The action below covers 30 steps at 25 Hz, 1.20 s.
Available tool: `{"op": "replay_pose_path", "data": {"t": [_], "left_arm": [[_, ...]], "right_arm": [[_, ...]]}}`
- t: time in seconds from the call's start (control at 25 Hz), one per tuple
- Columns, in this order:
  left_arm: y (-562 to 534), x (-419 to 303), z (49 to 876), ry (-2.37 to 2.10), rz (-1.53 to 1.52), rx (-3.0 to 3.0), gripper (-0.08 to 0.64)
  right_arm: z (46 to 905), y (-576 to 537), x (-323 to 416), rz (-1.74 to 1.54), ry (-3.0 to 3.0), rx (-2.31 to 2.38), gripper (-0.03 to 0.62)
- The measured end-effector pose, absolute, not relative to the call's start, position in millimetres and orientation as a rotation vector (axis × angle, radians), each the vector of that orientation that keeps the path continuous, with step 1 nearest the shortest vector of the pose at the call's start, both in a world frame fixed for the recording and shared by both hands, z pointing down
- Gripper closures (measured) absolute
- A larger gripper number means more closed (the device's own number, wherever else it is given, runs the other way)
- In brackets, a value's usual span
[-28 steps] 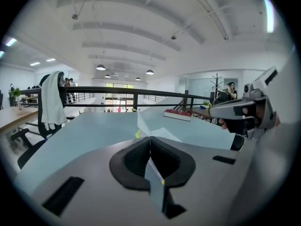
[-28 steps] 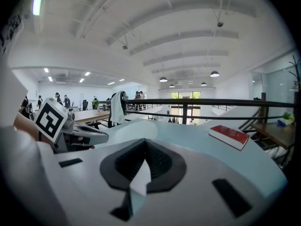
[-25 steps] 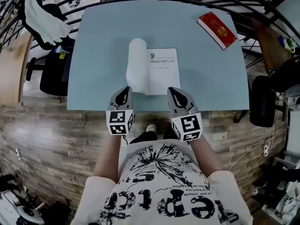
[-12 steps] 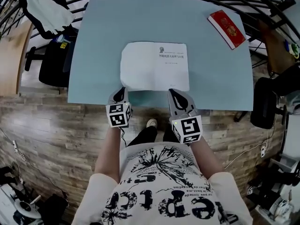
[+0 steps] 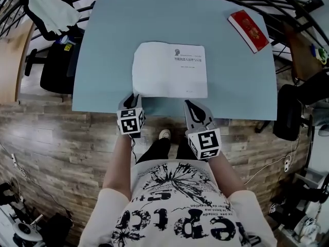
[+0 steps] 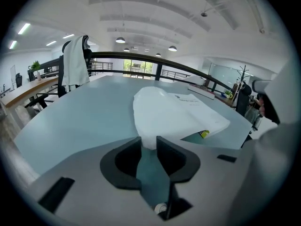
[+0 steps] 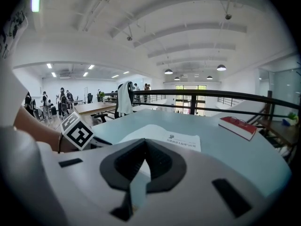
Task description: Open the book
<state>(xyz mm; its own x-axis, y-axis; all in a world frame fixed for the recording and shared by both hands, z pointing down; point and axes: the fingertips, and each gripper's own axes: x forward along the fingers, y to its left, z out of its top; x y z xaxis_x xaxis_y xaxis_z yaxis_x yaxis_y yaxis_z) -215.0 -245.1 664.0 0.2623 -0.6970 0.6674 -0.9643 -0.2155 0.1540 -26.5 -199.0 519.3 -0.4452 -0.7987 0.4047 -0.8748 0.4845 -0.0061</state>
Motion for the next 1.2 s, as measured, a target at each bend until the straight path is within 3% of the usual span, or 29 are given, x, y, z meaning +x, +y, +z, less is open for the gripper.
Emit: {"op": "replay_pose_path", "data": {"t": [0.04, 0.16, 0.48, 0.72, 1.2], "left_arm": [[-243, -214, 664, -1.484, 0.624, 1.987, 0.436], [-235, -212, 661, -1.447, 0.618, 1.998, 0.393], [-234, -218, 596, -1.568, 0.555, 2.143, 0.391], [-240, -201, 509, -1.651, 0.375, 2.332, 0.519], [-221, -131, 376, -1.457, 0.111, 2.764, 0.537]], "right_arm": [[518, -198, -25, 0.300, -2.387, 1.408, 0.581], [515, -195, -23, 0.285, -2.389, 1.421, 0.581], [476, -191, -15, 0.163, -2.442, 1.527, 0.581], [443, -191, -8, 0.071, -2.483, 1.567, 0.581], [381, -188, 18, -0.106, -2.531, 1.663, 0.581]]}}
